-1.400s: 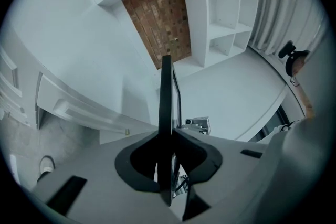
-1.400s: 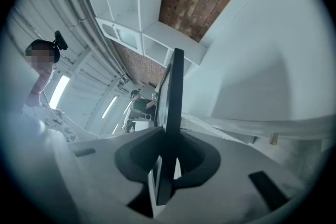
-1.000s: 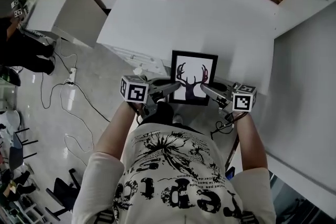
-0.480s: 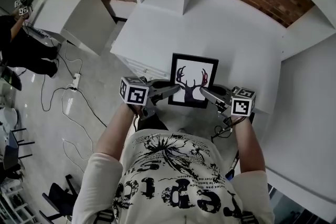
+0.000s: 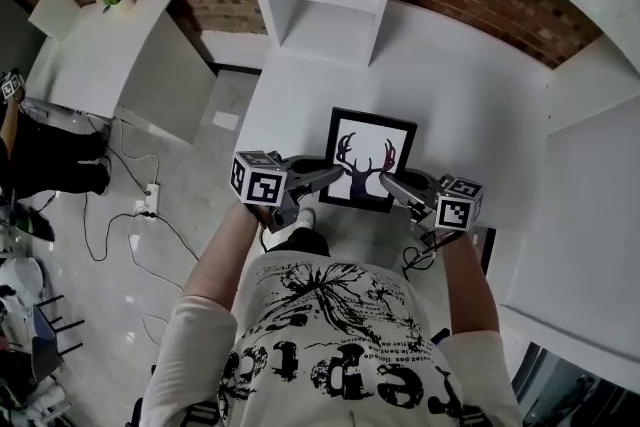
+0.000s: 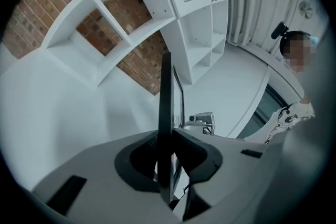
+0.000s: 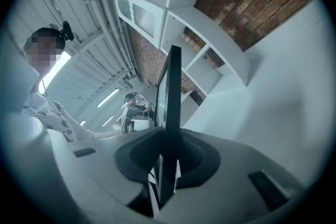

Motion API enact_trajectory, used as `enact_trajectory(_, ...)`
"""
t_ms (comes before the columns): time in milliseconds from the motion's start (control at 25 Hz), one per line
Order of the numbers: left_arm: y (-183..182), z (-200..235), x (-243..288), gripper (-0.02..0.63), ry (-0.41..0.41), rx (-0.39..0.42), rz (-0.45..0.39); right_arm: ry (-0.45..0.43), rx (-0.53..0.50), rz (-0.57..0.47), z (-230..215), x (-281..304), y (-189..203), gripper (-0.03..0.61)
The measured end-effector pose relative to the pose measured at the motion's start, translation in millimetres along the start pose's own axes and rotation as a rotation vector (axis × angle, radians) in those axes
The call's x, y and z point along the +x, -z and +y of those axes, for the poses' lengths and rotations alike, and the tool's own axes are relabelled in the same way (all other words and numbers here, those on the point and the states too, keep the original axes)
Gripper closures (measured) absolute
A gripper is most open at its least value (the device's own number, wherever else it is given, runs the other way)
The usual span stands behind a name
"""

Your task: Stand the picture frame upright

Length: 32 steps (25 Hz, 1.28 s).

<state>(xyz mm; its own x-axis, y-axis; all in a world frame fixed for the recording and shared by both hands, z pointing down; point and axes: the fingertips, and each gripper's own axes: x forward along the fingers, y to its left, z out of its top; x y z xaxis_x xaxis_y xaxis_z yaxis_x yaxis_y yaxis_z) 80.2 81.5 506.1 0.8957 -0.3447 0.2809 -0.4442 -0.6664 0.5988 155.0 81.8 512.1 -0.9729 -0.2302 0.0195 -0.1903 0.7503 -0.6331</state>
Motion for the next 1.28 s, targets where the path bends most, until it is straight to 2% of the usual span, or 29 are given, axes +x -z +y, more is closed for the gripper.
enact_trajectory(240,-41,52,-34,0.532,0.048,0.031,0.054,0.062,-0.002,-0.060,-17,63,-27,0.509)
enact_trajectory(560,-55,76,-45,0.531,0.074,0.084,0.093,0.137,-0.018,-0.114,-25,86,-29,0.509)
enact_trajectory(720,-59,85,-42,0.531,0.082,0.096,0.108,0.156,-0.028,-0.107,-34,91,-33,0.508)
enact_trajectory(1000,-110,121,-17,0.531,0.056,0.155,0.068,0.154,-0.068,-0.069,-83,103,-80,0.508)
enact_trajectory(1280,-133,157,13,0.515,-0.001,0.252,0.084,0.194,-0.178,0.009,-125,104,-111,0.504)
